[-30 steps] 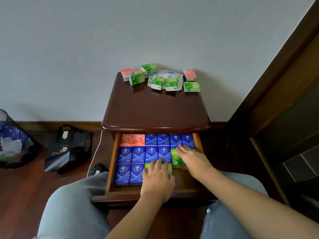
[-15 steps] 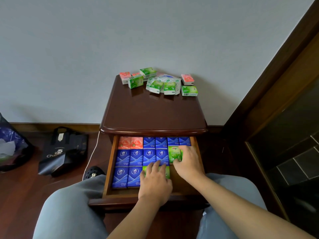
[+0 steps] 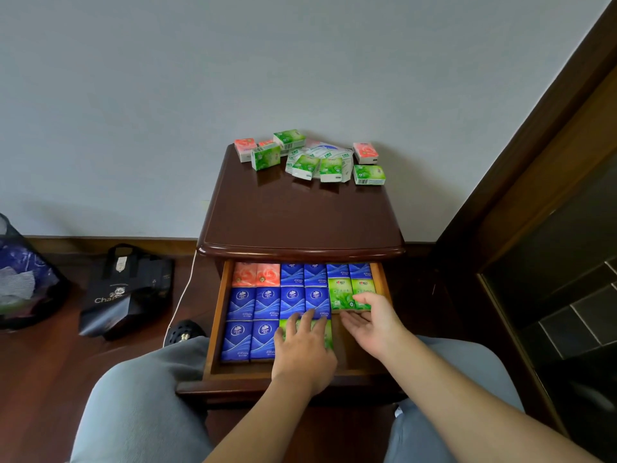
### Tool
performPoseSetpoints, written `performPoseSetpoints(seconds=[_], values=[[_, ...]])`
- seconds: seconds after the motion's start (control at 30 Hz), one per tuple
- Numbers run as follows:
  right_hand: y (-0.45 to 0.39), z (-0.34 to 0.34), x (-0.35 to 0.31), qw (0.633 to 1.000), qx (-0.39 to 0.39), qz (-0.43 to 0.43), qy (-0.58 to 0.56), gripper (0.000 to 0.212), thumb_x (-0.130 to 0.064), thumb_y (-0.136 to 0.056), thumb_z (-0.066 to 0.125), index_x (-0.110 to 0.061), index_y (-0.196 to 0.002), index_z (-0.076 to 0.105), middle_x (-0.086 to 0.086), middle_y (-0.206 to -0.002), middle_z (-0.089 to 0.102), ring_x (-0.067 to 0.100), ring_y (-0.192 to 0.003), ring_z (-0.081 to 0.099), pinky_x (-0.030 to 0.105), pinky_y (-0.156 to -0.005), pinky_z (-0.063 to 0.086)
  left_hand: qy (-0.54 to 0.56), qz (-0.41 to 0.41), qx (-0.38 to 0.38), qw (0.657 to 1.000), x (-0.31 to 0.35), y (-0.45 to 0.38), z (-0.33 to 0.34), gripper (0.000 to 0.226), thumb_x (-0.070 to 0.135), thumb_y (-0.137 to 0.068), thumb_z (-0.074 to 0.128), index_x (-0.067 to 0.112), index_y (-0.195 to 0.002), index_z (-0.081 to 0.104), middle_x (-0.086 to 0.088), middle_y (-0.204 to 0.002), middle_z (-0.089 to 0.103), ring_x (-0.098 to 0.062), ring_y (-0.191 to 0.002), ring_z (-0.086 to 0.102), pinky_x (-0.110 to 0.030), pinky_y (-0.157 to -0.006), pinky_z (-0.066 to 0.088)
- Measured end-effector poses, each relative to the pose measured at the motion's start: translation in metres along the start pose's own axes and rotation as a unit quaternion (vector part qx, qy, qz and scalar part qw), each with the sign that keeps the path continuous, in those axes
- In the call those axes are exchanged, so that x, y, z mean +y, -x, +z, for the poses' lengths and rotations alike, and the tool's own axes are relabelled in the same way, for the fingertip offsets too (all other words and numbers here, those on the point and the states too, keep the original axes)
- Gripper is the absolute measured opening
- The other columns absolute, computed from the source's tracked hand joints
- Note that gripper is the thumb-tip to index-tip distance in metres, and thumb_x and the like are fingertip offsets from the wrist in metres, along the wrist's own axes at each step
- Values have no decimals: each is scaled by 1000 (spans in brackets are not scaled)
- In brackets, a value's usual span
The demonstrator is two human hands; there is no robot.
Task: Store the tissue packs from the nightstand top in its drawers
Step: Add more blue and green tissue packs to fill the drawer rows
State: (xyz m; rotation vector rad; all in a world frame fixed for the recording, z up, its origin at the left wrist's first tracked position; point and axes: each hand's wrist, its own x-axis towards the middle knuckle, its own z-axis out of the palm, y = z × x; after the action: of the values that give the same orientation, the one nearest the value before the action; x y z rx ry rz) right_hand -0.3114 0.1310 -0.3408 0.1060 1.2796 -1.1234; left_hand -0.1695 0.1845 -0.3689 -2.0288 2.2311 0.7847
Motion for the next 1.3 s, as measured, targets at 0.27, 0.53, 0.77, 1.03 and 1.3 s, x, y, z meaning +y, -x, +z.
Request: performPoseSetpoints(seconds=[0.27,0.53,0.77,1.03,1.3], values=[[-16,17,-12,1000,-21,-15,-5,7,-2,-95,60,-3,-103,58,23,-122,60,34,-124,63,44,-112,50,-12,7,-10,1000,0,0,-3,67,43,-99,44,33,-161,21,4,-172,10,-27,-159,2,-57,-125,16],[-28,23,-25,999,-33,-28,-16,30,-8,-94,63,0,-122,60,24,-129,62,33,-116,65,42,-106,53,-5,6,-17,1000,1,0,-5,67,44,-100,44,34,-161,20,5,-172,8,-27,-159,0,-57,-126,14],[-10,28,-43,963,-48,21,265,49,-9,-101,57,6,-146,46,27,-144,55,38,-133,57,49,-116,45,-14,5,54,998,3,-4,-15,64,43,-98,47,31,-157,26,1,-167,22,-25,-153,19,-49,-123,23],[12,73,-108,812,-82,-284,503,13,-24,-95,67,-25,-106,75,-3,-101,78,18,-91,77,38,-91,62,10,79,325,943,-14,-73,-105,45,21,-93,58,19,-138,55,-2,-138,51,-27,-122,50,-41,-101,44],[-64,111,-107,826,-23,-373,421,38,-36,-93,72,-23,-128,63,-9,-100,73,7,-80,76,23,-72,56,-89,2,106,990,-30,-145,-124,72,56,-106,9,19,-163,-16,-9,-172,-19,-26,-158,-18,-49,-128,-5]])
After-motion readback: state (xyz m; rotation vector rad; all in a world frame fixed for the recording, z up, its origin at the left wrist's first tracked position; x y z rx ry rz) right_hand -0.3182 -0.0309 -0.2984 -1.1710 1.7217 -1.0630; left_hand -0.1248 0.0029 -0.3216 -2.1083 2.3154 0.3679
